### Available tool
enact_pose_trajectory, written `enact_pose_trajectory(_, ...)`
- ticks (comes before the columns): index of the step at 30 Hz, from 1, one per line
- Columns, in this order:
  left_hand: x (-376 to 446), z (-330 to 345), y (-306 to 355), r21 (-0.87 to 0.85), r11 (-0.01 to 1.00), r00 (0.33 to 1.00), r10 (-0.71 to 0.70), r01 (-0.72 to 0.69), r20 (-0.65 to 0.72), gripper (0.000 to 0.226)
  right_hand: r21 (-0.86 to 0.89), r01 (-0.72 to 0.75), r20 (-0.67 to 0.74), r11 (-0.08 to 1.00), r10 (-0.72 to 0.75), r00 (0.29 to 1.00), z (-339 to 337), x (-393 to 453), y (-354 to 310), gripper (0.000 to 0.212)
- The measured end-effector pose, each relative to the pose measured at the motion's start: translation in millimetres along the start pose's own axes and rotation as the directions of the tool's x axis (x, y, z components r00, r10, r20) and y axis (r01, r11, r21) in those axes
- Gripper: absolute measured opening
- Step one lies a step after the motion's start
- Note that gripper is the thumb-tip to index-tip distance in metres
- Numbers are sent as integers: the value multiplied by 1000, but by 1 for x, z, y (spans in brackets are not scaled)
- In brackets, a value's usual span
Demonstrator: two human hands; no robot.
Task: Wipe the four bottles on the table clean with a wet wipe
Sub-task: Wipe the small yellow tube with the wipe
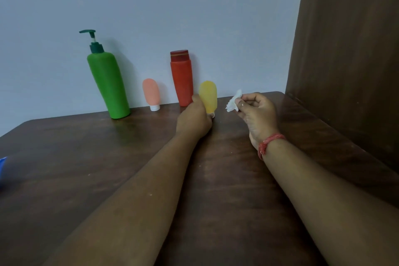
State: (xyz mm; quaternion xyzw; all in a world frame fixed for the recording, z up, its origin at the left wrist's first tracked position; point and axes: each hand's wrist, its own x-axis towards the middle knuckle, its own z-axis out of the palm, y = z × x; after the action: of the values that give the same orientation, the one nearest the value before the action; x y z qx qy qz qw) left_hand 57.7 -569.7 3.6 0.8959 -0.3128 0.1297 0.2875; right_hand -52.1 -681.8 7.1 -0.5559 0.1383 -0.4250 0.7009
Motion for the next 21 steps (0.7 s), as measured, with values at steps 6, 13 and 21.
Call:
enact_pose_trajectory(6, 37, 21, 10, -16, 995, 994, -102, 101, -26, 49, 20, 6, -75, 1000, -4, 997, 3, 22, 9, 15)
enact_pose_trajectory(13, 65, 34, 14, -59, 984, 985, -169, 168, -19, 52, 90, -12, -100, 996, 21, 995, 4, 25, 10, 14)
enact_pose_trajectory(21, 83, 43, 15, -26, 986, 986, -164, 164, -16, 58, 162, -28, -100, 986, 45, 994, 5, 23, 9, 14)
